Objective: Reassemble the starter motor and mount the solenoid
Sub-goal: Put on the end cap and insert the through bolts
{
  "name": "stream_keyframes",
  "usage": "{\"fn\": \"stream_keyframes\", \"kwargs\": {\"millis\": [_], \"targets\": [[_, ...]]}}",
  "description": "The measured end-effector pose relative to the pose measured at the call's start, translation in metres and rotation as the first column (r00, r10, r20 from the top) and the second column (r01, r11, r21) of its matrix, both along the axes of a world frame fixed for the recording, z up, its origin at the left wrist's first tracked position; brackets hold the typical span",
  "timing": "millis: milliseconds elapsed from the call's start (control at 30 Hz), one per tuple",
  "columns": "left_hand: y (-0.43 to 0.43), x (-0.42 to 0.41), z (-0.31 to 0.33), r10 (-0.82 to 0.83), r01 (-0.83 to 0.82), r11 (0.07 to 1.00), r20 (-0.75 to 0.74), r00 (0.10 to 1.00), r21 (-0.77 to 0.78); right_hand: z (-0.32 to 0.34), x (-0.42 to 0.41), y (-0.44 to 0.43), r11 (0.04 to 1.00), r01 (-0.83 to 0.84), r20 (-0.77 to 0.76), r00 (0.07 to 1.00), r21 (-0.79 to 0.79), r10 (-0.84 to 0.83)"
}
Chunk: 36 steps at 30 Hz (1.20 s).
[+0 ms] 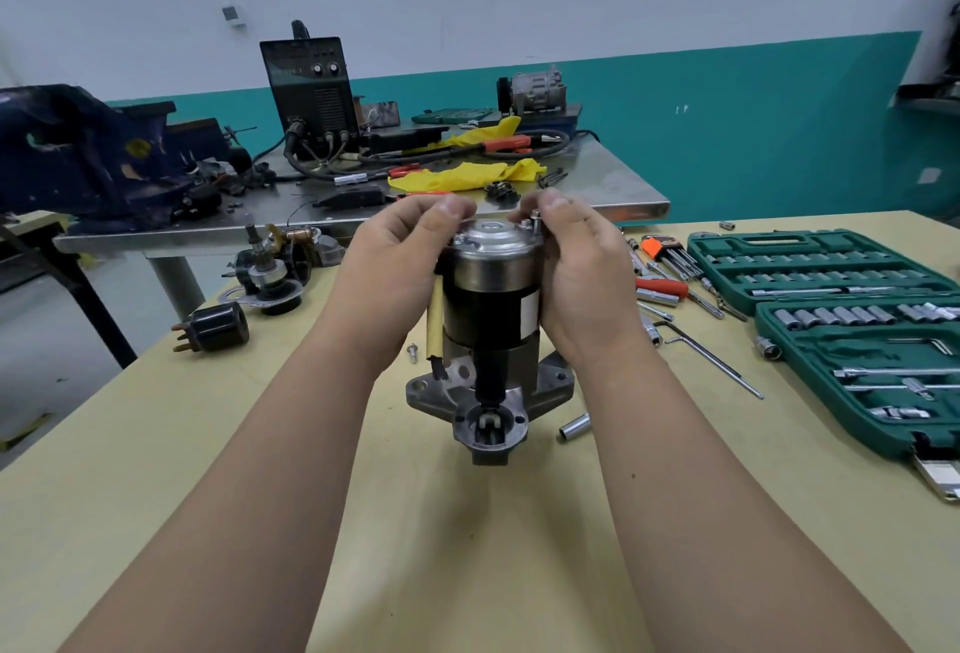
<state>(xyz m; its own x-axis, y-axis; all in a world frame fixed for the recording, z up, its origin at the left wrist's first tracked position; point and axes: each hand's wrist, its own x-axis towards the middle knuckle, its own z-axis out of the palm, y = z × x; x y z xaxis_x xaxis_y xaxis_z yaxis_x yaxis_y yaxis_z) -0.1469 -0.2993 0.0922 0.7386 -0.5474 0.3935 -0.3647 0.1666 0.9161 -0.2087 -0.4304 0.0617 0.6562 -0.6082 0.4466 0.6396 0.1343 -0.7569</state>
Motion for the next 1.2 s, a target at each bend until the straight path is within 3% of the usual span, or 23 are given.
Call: {"fn": "stream_keyframes", "kwargs": {"millis": [133,233,333,500,1000,1200], "targets": [[-0.0050,-0.0028,-0.0040,0.061,-0.069,0.993,-0.087,0.994,-0.100,0.0003,0.0004,0.0015,0.996,0.063,-0.022,0.998,-0.057,-0.065],[-0.0054,-0.0014,-0.0039,0.018,-0.033,0.994,-0.133,0.991,-0.107,-0.0015,0.0010,0.0022,0.998,0.067,-0.033,0.997,-0.019,-0.068],[-0.0038,-0.0002,-0.0038,-0.003,-0.002,0.999,-0.091,0.996,-0.048,-0.0001,-0.0011,0.0006,1.000,0.020,-0.022,1.000,-0.017,-0.020],[-0.0072,-0.0022,-0.0040,0.079,-0.085,0.992,-0.069,0.995,-0.095,-0.0002,-0.0005,0.0008,0.996,0.075,-0.045,0.996,-0.048,-0.077],[-0.0040,0.0012,-0.0040,0.027,-0.027,0.999,0.002,1.000,-0.046,-0.0005,-0.0031,0.0003,0.999,0.034,0.009,0.999,0.008,-0.035],[-0.0041,0.0040,-0.0048,0.079,-0.083,0.992,-0.042,0.996,-0.100,-0.0018,-0.0003,0.0040,0.999,0.046,0.011,0.999,0.006,-0.046]]}}
